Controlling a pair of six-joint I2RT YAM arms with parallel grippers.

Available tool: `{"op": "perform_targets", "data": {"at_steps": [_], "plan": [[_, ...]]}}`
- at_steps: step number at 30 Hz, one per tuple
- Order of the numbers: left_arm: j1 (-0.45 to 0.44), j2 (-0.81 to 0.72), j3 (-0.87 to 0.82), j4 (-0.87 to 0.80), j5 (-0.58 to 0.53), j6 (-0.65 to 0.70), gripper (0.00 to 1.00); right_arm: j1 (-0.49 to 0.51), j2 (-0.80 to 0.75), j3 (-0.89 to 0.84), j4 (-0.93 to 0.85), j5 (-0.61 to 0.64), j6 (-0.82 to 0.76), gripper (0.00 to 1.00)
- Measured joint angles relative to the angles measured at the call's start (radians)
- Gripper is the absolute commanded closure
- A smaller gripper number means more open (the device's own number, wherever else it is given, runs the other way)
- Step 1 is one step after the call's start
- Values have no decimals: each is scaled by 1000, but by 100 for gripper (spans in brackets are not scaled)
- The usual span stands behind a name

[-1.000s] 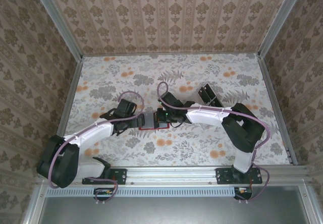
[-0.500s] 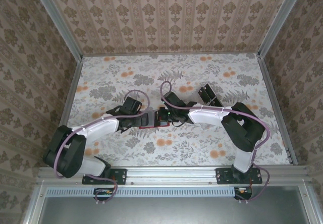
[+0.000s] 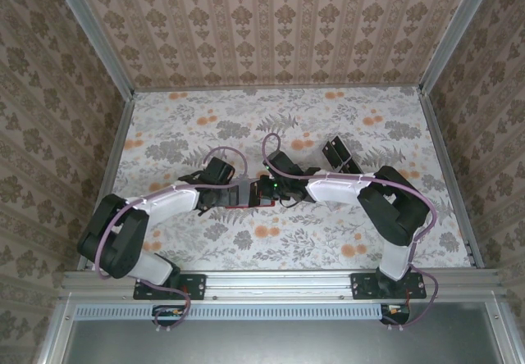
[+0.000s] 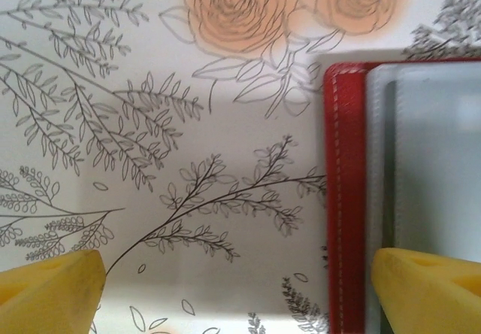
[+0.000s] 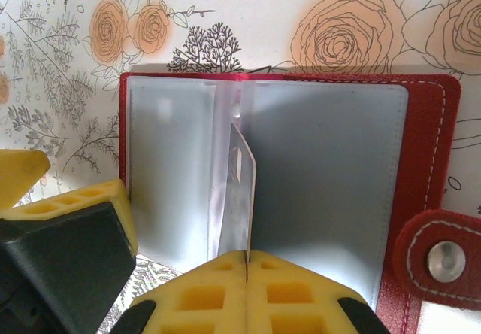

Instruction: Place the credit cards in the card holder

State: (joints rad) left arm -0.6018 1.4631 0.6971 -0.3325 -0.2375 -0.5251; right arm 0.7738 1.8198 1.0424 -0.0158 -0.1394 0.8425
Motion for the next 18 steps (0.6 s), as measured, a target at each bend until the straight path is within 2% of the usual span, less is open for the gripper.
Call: {"op": "perform_targets", "data": {"at_steps": [18], "plan": [[0,6,0,-66,-39,-32,0,-115,-29,-106,216,-163,2,100]]}}
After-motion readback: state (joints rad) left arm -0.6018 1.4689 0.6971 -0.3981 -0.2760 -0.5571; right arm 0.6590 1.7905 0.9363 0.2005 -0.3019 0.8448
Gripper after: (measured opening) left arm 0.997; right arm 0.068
